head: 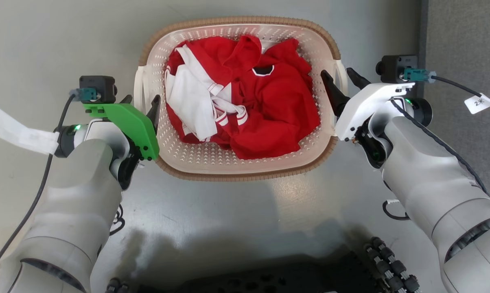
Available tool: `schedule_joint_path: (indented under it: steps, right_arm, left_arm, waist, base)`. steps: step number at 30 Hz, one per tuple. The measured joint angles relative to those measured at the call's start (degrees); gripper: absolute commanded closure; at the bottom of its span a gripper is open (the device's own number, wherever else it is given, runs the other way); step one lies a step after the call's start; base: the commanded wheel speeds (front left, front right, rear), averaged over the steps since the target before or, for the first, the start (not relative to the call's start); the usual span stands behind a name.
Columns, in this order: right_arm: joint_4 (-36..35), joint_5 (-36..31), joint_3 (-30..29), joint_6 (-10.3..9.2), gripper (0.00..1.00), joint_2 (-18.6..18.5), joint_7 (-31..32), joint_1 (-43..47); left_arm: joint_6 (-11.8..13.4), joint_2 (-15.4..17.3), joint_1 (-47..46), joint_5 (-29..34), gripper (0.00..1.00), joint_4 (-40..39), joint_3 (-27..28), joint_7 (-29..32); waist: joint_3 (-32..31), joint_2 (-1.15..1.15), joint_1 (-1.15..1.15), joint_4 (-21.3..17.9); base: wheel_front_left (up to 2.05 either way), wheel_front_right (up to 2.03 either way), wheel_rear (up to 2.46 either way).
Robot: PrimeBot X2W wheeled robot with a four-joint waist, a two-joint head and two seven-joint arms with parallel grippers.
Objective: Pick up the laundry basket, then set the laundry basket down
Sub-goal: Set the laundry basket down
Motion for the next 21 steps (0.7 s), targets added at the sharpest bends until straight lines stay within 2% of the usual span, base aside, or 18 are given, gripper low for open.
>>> schedule_joint_path:
  steps: [10, 21]
  right_arm:
    - [0.5, 0.8, -0.3, 0.00, 0.00, 0.2, -0.2, 2.3]
    - [-0.3, 1.9, -2.3, 0.01, 0.00, 0.2, -0.4, 6.8]
  left_arm:
    - [0.0, 0.0, 2.6, -0.8, 0.00, 0.8, 0.2, -2.1]
    - [0.0, 0.1, 7.0, -2.3, 0.00, -0.3, -0.2, -4.8]
  waist:
    - [-3.6, 0.00, 0.00, -0.4]
    - [-10.8, 0.00, -0.01, -1.0]
  base:
    - [0.00, 0.00, 0.00]
    - [0.00, 0.00, 0.00]
